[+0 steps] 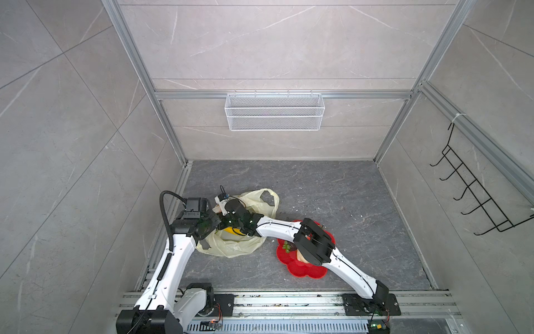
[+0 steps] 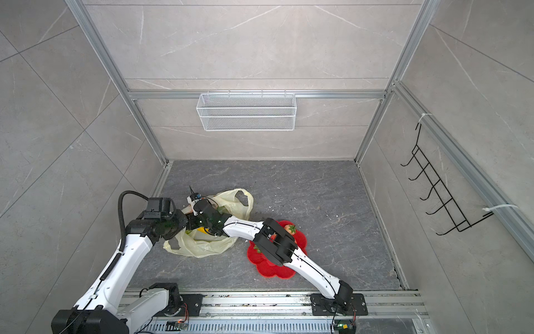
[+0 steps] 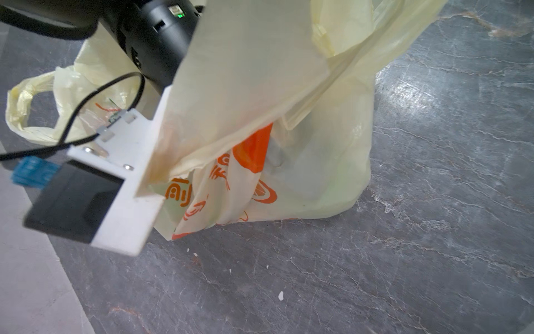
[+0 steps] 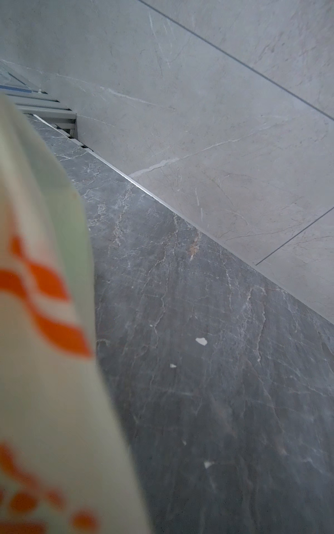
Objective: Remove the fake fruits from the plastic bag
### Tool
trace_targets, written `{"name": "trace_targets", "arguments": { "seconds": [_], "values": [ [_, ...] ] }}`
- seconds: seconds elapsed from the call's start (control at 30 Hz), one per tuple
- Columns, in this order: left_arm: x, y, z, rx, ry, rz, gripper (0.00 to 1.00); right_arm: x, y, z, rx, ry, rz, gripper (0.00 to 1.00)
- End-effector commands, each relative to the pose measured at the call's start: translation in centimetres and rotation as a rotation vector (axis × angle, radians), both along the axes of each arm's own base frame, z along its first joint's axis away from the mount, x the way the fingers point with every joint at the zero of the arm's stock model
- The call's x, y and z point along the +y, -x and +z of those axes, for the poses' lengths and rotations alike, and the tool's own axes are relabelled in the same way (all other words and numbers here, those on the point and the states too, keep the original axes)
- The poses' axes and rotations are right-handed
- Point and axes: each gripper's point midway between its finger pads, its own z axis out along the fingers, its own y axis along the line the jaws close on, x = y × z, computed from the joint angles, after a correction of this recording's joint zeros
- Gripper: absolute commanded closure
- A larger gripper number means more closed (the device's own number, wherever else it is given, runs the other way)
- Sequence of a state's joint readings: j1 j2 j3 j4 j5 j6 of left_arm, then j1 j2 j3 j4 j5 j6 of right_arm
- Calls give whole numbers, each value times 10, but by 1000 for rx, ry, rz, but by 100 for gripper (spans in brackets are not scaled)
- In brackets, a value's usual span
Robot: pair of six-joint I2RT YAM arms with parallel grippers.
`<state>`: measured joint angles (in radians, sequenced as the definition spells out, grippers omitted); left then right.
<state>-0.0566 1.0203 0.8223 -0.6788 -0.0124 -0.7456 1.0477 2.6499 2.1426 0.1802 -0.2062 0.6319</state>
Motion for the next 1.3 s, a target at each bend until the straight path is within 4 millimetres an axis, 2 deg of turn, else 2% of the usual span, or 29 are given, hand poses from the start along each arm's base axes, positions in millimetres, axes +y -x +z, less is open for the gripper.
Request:
{"name": "trace_targets", "arguments": {
  "seconds": [0.0,0.1,0.2,0.3,0.4,0.43,0.47,0.6,0.77,0.87,0.97,1.1,1.27],
  "values": [
    [-16,-1,2,-18,69,-45,100,7,35,-47,64,107,61,25],
    [-8,4,4,-26,38,-14,100,1,35,-59,73,158,48,31],
    [6,12,5,-22,-25,37,100,-3,39,-63,70,178,65,34],
    [27,27,-3,22,-88,119,100,-5,45,-50,43,144,87,37],
    [46,42,-17,51,-89,204,100,-15,45,-41,11,154,74,45],
    [50,44,-21,55,-80,219,100,-21,44,-47,3,178,59,47],
    [53,45,-26,65,-63,231,100,-27,39,-34,-24,187,26,50],
    [58,45,-42,110,-27,254,98,-51,28,-34,-74,262,-54,53],
    [65,35,-55,135,-22,268,98,-63,26,-30,-90,274,-65,54],
    [61,27,-67,165,7,246,98,-68,27,-23,-105,264,-64,54],
    [56,27,-83,211,34,232,97,-71,31,-12,-118,249,-47,53],
    [44,21,-98,236,86,166,97,-70,41,7,-108,220,-10,44],
    [25,11,-100,224,123,78,98,-78,53,13,66,325,-11,39]
  ]
}}
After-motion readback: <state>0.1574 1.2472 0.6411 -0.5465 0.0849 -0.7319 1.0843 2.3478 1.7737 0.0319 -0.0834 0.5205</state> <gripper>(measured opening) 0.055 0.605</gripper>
